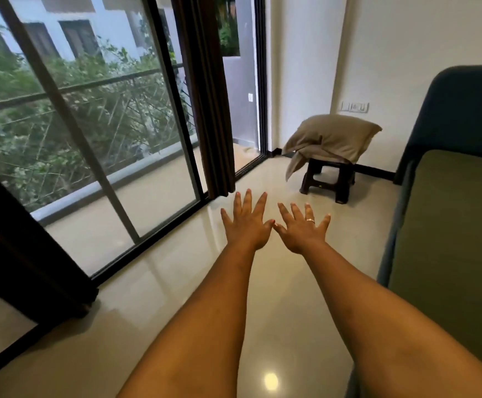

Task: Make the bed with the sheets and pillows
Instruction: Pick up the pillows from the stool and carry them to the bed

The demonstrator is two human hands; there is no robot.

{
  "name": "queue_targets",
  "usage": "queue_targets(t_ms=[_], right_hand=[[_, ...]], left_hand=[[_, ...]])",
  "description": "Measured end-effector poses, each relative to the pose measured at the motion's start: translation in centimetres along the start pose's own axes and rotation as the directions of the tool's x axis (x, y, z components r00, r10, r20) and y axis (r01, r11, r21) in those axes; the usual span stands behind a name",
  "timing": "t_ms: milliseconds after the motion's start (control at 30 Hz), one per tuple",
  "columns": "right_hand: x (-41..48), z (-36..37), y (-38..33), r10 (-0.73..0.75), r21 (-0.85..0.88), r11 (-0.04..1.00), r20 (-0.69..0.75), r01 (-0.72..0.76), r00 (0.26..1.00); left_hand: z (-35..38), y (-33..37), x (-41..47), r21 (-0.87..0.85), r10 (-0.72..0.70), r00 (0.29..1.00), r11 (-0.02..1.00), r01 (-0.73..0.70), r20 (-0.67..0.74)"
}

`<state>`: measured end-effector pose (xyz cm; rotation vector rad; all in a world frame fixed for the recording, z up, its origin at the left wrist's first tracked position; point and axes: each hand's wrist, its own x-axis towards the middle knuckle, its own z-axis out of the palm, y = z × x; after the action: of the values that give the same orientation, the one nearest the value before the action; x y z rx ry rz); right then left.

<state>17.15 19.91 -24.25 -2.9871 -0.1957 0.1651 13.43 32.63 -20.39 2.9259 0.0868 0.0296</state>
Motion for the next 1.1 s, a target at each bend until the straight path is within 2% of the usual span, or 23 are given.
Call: queue_targets(t_ms=[100,300,533,867,1100], right_hand=[[6.6,-1.9,-0.5,0.042,0.019,0.999,-0.048,-0.041,0.998],[16.3,-3.9,-1.5,0.029,-0.034,0.999,-0.05,-0.03,0.998],[27.5,-4.8,0.4,0.142,-0.01,0.99,-0.019,-0.142,0.99],[48.8,-5.3,3.2,0.319,0.068,0.946,-0.004,-0.318,0.948],[59.8,-5.9,7.7,0.418,0.13,0.899,0.036,-0.419,0.908]], left_hand=[[-1.5,-0.2,6.3,0.002,0.038,0.999,0.999,-0.038,-0.035],[-2.9,-2.4,16.6,-0.097,-0.011,0.999,0.995,0.008,-0.035],[-1.0,-2.3,29.9,-0.134,0.039,0.998,0.99,-0.032,0.051],[0.2,-2.6,55.7,-0.247,0.166,0.974,0.961,-0.125,0.153],[3.3,3.0,68.3,-0.378,0.245,0.94,0.914,-0.143,0.237]])
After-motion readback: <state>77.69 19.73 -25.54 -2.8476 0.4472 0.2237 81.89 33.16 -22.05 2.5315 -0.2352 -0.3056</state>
